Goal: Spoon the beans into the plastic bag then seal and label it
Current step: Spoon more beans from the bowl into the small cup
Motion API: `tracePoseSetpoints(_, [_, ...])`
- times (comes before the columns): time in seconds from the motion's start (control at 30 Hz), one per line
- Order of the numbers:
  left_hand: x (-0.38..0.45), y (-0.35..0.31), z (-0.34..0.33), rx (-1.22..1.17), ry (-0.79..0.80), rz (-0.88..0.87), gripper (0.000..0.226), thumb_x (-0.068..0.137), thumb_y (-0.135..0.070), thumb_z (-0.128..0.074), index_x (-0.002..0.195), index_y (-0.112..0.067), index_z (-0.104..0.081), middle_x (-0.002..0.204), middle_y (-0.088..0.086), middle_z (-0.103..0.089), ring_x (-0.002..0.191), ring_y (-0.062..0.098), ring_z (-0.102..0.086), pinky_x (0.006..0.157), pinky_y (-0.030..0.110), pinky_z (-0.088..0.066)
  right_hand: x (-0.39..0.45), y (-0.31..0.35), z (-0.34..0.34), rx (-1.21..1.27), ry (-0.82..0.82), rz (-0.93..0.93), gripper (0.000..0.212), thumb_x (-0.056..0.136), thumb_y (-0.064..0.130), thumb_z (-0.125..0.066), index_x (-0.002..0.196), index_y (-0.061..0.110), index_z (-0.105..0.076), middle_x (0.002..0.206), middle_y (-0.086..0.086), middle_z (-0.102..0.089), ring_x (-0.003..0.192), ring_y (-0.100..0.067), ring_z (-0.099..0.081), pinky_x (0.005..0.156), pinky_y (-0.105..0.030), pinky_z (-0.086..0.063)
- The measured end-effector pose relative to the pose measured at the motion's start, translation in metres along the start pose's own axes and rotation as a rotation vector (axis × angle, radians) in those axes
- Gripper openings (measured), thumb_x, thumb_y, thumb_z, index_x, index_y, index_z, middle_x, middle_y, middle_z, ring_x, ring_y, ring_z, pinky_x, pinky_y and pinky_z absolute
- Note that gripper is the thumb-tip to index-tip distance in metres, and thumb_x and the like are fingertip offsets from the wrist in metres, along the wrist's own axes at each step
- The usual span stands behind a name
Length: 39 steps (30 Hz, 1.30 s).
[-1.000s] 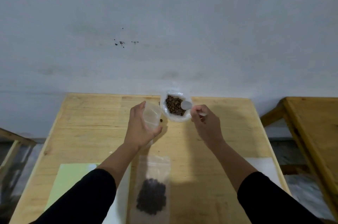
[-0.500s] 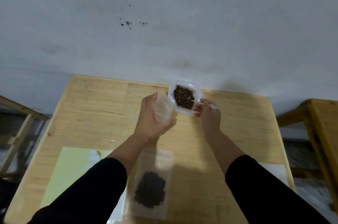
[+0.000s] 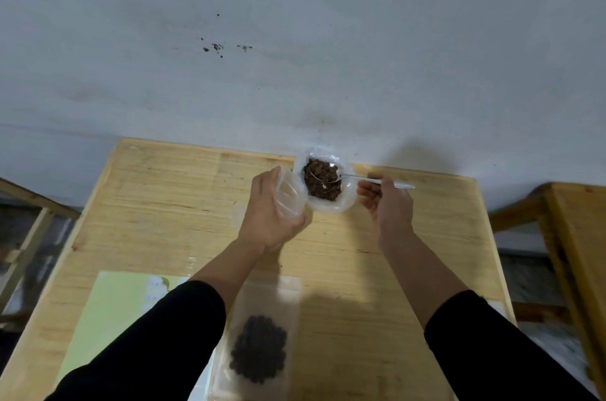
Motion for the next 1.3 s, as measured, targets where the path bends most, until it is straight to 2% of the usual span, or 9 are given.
tracePoseSetpoints(0.23, [0.005,-0.006,-0.001,0.011,0.013,-0.024,0.097,0.069,-0.037,-0.077,0.145,-0.018,-0.02,0.137,-0.001,-0.026,0.122,0.006,-0.03,0.098,0.013,-0.023,-0.034,0.03,-0.032,-0.383,0.241,0.389,0.028,0.1,0.015,-0.039,0.087,0.011,-0.063,0.073,-0.011,-0.064,0.062,-0.015,-0.06,0.047,-0.021,-0.049])
tracePoseSetpoints(0.3, [0.005,-0.007,0.0,0.005,0.011,-0.036,0.094,0.069,-0.034,-0.077,0.143,-0.018,-0.022,0.136,-0.001,-0.027,0.123,0.007,-0.031,0.097,0.013,-0.024,-0.034,0.034,-0.029,-0.386,0.199,0.458,0.027,0.1,0.016,-0.039,0.089,0.013,-0.063,0.075,-0.012,-0.064,0.063,-0.015,-0.06,0.048,-0.022,-0.049])
tracePoseSetpoints(0.4, [0.004,-0.002,0.003,0.004,0.005,-0.03,0.099,0.069,-0.039,-0.078,0.145,-0.019,-0.019,0.138,-0.002,-0.025,0.114,0.0,-0.029,0.095,0.012,-0.025,-0.019,0.027,-0.009,-0.482,-0.025,0.487,0.026,0.1,0.02,-0.04,0.088,0.014,-0.062,0.067,0.0,-0.062,0.061,-0.014,-0.06,0.056,-0.033,-0.053])
tracePoseSetpoints(0.5, [0.004,0.002,0.003,-0.005,0.003,-0.016,0.1,0.068,-0.041,-0.078,0.146,-0.02,-0.018,0.139,-0.002,-0.025,0.114,-0.001,-0.028,0.096,0.012,-0.025,-0.005,0.007,0.005,-0.677,-0.135,0.435,0.025,0.099,0.022,-0.041,0.087,0.014,-0.062,0.066,0.01,-0.061,0.067,-0.024,-0.064,0.072,-0.047,-0.054])
tracePoseSetpoints(0.63, [0.005,0.004,-0.001,-0.005,0.019,-0.011,0.102,0.068,-0.041,-0.078,0.146,-0.019,-0.017,0.14,-0.002,-0.023,0.121,0.003,-0.03,0.099,0.012,-0.023,-0.003,-0.022,0.001,-0.557,-0.074,0.258,0.027,0.099,0.021,-0.04,0.084,0.018,-0.062,0.075,-0.004,-0.068,0.052,-0.005,-0.062,0.06,-0.034,-0.057])
tracePoseSetpoints(0.73, [0.005,0.004,-0.004,0.013,0.03,-0.009,0.103,0.067,-0.041,-0.079,0.146,-0.02,-0.016,0.14,-0.002,-0.023,0.119,0.001,-0.028,0.099,0.012,-0.023,-0.001,-0.039,-0.001,-0.399,-0.066,0.09,0.03,0.098,0.02,-0.041,0.078,0.021,-0.063,0.074,-0.002,-0.069,0.049,-0.005,-0.063,0.065,-0.034,-0.056])
tracePoseSetpoints(0.9, [0.006,0.004,-0.005,0.028,0.032,-0.021,0.103,0.068,-0.04,-0.079,0.147,-0.019,-0.016,0.141,-0.001,-0.023,0.116,-0.002,-0.025,0.098,0.011,-0.023,0.001,-0.028,0.01,-0.134,-0.156,-0.034,0.027,0.099,0.017,-0.039,0.085,0.008,-0.061,0.074,-0.009,-0.067,0.051,-0.009,-0.063,0.046,-0.019,-0.05])
tracePoseSetpoints(1.1, [0.006,0.002,-0.009,0.023,0.045,-0.014,0.103,0.068,-0.036,-0.079,0.147,-0.019,-0.015,0.141,-0.001,-0.022,0.12,0.003,-0.028,0.098,0.014,-0.025,-0.007,0.012,0.001,-0.155,-0.019,0.125,0.032,0.1,0.017,-0.037,0.081,0.01,-0.062,0.072,-0.01,-0.065,0.058,-0.014,-0.061,0.044,-0.02,-0.047])
tracePoseSetpoints(1.3, [0.009,-0.004,-0.012,0.028,0.046,-0.006,0.103,0.067,-0.036,-0.08,0.146,-0.02,-0.015,0.14,-0.001,-0.023,0.122,0.007,-0.031,0.101,0.015,-0.025,-0.041,0.042,-0.03,-0.455,0.191,0.517,0.025,0.099,0.016,-0.04,0.089,0.015,-0.063,0.074,-0.008,-0.065,0.064,-0.01,-0.062,0.049,-0.022,-0.052])
Point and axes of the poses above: each hand's wrist, its own x-axis towards the middle knuckle, its own z-axis out of the back of the hand, y = z × x, the point moved 6 cm from there along x, towards the middle knuckle
